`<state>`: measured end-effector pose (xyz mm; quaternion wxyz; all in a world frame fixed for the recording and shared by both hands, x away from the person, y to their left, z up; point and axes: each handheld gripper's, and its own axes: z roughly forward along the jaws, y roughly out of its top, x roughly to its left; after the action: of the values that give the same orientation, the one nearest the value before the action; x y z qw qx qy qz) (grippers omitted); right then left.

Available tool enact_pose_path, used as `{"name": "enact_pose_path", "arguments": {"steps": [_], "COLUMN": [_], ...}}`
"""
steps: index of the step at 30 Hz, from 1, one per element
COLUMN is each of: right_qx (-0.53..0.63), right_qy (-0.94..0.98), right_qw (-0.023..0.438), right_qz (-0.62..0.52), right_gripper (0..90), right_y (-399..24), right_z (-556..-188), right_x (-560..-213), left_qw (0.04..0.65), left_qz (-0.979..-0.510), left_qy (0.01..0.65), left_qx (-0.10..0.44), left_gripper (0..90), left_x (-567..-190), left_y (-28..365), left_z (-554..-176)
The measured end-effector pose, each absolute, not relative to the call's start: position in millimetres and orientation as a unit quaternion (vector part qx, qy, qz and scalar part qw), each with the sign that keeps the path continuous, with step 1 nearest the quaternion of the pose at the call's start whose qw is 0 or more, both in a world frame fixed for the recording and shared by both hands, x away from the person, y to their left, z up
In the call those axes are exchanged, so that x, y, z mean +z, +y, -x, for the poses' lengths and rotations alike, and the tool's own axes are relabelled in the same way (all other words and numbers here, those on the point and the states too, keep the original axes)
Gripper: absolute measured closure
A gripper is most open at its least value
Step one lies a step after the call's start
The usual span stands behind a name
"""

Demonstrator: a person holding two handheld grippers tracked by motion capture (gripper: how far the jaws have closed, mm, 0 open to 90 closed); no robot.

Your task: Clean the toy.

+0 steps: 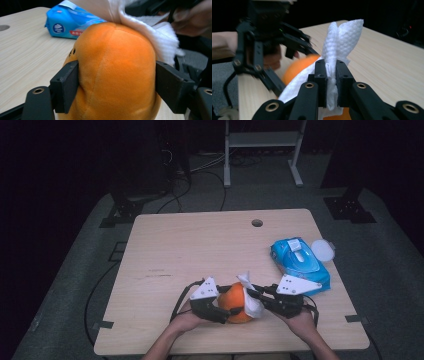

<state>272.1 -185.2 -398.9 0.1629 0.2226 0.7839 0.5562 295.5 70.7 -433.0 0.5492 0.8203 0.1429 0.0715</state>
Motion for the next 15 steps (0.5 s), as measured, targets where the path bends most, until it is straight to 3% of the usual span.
{"name": "enact_pose_path", "arguments": {"steps": [5, 10, 15], "right_qx": [0.546, 0.541, 0.553], "right_qy": [0.787, 0.784, 0.788], "right_qw": [0.170, 0.177, 0.164], "right_qz": [-0.232, -0.246, -0.215], "right_gripper": [80.6, 80.8, 80.7], "right_y": [-192, -199, -183], "right_z": [-278, -279, -269], "right_x": [-406, -406, -398], "left_qw": [0.561, 0.555, 0.553], "left_qz": [-0.814, -0.816, -0.819], "left_qy": [0.139, 0.142, 0.137], "left_qx": [0.055, 0.074, 0.074], "left_gripper": [19.7, 25.7, 24.7], "left_x": [-433, -436, -436], "left_y": [78, 74, 69], "left_z": [-300, -299, -296]}}
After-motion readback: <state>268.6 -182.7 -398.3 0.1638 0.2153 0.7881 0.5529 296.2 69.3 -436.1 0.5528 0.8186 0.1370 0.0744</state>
